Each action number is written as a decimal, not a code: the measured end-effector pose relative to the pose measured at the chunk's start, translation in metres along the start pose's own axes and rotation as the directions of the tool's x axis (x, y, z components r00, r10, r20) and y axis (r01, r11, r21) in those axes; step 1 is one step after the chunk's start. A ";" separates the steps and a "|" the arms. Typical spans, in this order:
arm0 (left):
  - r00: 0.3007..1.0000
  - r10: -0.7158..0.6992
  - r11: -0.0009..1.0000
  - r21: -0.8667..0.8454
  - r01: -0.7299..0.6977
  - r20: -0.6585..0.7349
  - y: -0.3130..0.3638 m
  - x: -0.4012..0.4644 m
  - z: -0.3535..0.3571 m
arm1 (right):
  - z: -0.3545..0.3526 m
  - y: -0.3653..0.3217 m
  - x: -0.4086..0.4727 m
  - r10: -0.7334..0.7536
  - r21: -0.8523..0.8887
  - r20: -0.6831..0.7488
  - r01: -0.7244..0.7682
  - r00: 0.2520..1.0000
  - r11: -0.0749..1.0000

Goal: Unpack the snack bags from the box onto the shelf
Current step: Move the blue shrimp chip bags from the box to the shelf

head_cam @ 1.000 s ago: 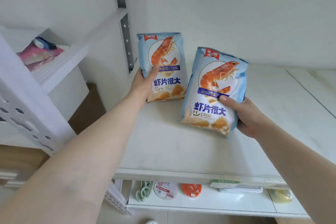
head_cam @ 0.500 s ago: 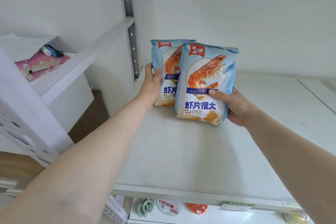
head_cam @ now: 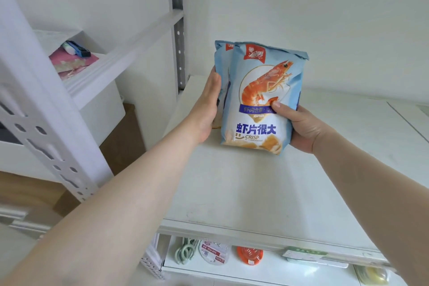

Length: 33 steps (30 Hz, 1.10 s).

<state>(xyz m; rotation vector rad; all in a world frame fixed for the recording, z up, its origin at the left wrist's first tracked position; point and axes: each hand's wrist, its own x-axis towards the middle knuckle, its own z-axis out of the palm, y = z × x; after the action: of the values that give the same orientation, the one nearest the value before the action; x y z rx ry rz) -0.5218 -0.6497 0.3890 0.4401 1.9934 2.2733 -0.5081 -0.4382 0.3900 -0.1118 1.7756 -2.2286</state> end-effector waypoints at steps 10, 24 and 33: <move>0.982 0.187 0.968 0.168 -0.185 0.002 -0.027 0.018 -0.017 | 0.008 0.013 0.020 -0.168 -0.198 -0.034 0.158 0.985 0.967; 0.978 0.168 0.985 0.066 -0.161 -0.124 -0.063 0.057 -0.026 | 0.014 0.030 0.089 -0.223 -0.201 -0.087 0.202 0.971 0.959; 0.933 0.233 0.947 0.280 -0.154 -0.274 -0.058 0.133 -0.063 | 0.020 0.019 0.174 -0.325 -0.223 -0.168 0.285 0.931 0.932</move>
<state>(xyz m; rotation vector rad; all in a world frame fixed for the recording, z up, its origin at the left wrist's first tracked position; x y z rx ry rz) -0.6732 -0.6684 0.3464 0.3359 2.5177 2.3246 -0.6662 -0.5083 0.3561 -0.2246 2.2227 -2.3373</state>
